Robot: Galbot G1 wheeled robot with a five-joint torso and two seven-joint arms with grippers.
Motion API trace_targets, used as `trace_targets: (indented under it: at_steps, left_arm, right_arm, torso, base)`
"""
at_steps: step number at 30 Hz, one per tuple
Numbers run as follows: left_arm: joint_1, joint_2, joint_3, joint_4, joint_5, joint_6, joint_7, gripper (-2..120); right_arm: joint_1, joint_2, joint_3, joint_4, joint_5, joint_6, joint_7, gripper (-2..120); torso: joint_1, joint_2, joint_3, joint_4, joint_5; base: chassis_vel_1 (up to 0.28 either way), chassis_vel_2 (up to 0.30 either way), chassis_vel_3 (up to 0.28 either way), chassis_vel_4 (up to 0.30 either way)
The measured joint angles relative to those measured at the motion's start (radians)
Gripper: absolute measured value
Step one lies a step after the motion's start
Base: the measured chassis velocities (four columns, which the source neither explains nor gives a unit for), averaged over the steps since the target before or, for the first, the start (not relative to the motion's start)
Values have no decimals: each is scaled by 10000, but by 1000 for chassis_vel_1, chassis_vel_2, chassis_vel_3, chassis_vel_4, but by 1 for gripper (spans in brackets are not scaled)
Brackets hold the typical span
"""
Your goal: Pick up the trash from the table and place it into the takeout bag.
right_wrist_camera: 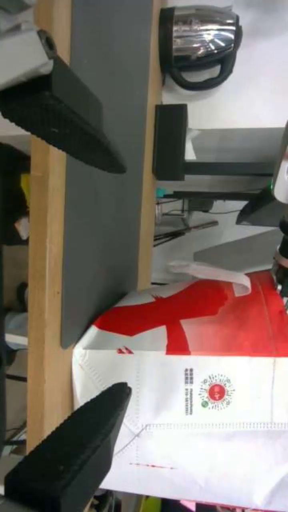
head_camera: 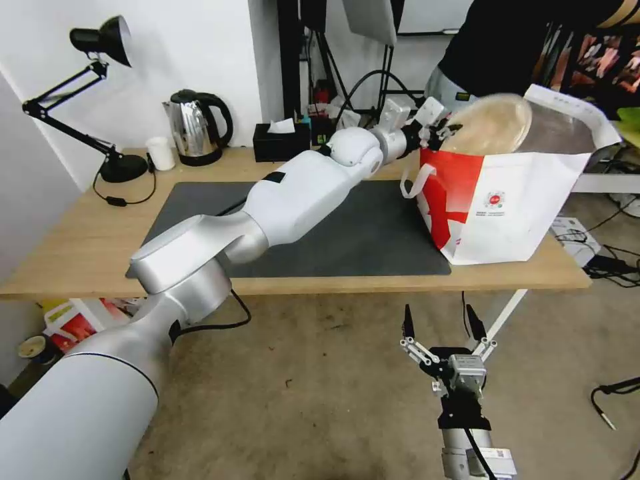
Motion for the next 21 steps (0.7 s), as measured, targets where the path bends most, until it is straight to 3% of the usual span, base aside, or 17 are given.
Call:
trace_targets:
  at_steps: [7, 10, 12, 14, 16, 18, 21]
  left_arm:
    - [44, 3, 5, -68, 1, 8, 11, 56]
    - [45, 4, 23, -105, -5, 12, 16, 71]
    - [45, 4, 26, -111, -8, 13, 17, 73]
    - [42, 4, 38, -126, -43, 18, 18, 85]
    - [42, 4, 39, -128, -62, 18, 18, 87]
    - [53, 5, 35, -207, -320, 15, 14, 97]
    - [84, 4, -2, -328, -595, -2, 12, 99]
  right_arm:
    - [0, 0, 0, 0, 0, 0, 0, 100]
    - [0, 0, 0, 0, 0, 0, 0, 100]
    - [0, 0, 0, 0, 0, 0, 0, 100]
    - [0, 0, 0, 0, 0, 0, 0, 100]
    - [0, 0, 0, 0, 0, 0, 0, 100]
    - [0, 0, 0, 0, 0, 0, 0, 100]
    - [0, 0, 0, 0, 0, 0, 0, 100]
  torso:
    - [0, 0, 0, -1, 0]
    - [0, -1, 0, 0, 0]
    - [0, 0, 0, 0, 0]
    - [-1, -3, 0, -1, 0]
    - [0, -3, 0, -1, 0]
    - [1, -3, 0, 1, 0]
    - [0, -3, 0, -1, 0]
  base:
    - [0, 0, 0, 0]
    - [0, 0, 0, 0]
    - [0, 0, 0, 0]
    - [0, 0, 0, 0]
    - [0, 0, 0, 0]
    - [0, 0, 0, 0]
    - [0, 0, 0, 0]
